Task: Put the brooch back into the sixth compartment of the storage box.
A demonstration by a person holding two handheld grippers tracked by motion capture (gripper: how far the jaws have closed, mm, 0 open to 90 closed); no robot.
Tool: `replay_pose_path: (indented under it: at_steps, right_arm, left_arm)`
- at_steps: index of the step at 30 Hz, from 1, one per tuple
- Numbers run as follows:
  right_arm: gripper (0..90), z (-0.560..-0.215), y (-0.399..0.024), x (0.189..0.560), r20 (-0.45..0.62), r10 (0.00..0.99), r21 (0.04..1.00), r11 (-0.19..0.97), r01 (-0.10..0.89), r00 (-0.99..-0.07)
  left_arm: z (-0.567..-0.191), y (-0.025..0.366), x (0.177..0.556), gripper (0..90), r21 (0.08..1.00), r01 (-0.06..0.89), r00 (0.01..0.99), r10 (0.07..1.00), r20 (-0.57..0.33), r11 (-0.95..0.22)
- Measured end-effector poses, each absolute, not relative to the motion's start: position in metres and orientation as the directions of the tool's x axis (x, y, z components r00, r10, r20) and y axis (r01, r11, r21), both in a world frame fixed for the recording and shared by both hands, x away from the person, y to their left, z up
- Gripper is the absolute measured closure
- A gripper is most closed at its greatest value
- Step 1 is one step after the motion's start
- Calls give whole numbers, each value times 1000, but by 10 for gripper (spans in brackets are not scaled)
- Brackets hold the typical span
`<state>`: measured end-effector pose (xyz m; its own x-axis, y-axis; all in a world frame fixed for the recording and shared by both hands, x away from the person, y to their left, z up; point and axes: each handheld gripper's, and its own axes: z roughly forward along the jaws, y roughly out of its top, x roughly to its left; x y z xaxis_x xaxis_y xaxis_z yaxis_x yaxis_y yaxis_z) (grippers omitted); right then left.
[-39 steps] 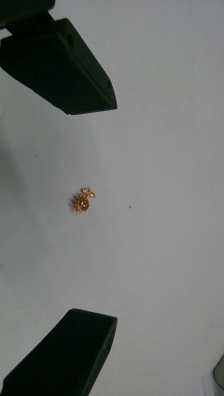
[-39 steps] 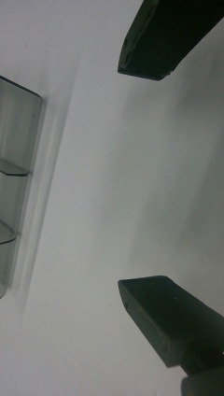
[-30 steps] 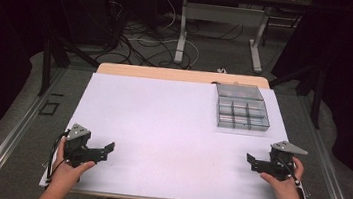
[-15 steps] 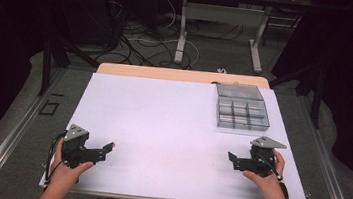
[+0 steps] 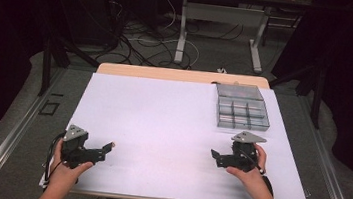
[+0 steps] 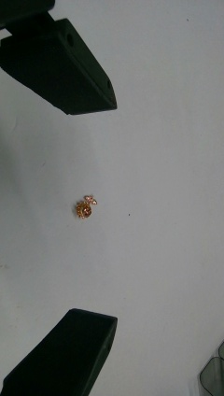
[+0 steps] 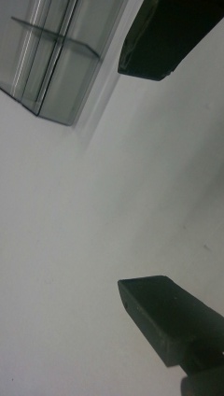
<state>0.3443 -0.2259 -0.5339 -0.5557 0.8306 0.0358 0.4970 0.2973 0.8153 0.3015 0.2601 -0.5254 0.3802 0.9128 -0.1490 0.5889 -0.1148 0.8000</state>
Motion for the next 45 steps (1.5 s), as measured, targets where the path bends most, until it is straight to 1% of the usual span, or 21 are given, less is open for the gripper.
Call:
replay_pose_path:
  at_steps: [7, 15, 25, 28, 29, 30, 32, 35, 37, 45]
  right_arm:
    - [0, -533, -204, 349, 37, 811, 820, 310, 481, -584]
    - [11, -529, -175, 355, 28, 774, 806, 357, 473, -632]
    - [29, -528, -147, 360, 31, 743, 816, 367, 447, -668]
    - [44, -526, -135, 361, 31, 731, 814, 378, 442, -682]
    - [49, -526, -132, 363, 26, 727, 824, 373, 427, -687]
    - [55, -525, -129, 363, 26, 724, 814, 385, 435, -690]
    - [68, -526, -122, 365, 29, 720, 829, 370, 420, -693]
    - [72, -526, -115, 366, 24, 712, 826, 382, 415, -702]
    - [89, -524, -106, 367, 19, 698, 818, 400, 412, -716]
    - [145, -525, -87, 373, 11, 675, 826, 410, 388, -738]
  left_arm:
    - [-525, 261, 301, 4, 801, 589, 375, 915, -152, -108]
    - [-525, 262, 301, 4, 800, 590, 372, 916, -151, -107]
    - [-524, 262, 301, 4, 803, 586, 371, 917, -150, -106]
    - [-524, 262, 301, 4, 803, 587, 372, 916, -151, -106]
    - [-524, 262, 301, 4, 803, 587, 372, 916, -151, -106]
    - [-524, 262, 301, 4, 803, 587, 373, 915, -152, -106]
    - [-524, 262, 301, 4, 803, 587, 374, 915, -151, -107]
    - [-524, 262, 300, 4, 804, 585, 374, 915, -152, -106]
    - [-524, 262, 300, 4, 805, 584, 375, 915, -151, -107]
    - [-523, 263, 299, 4, 803, 585, 383, 912, -148, -115]
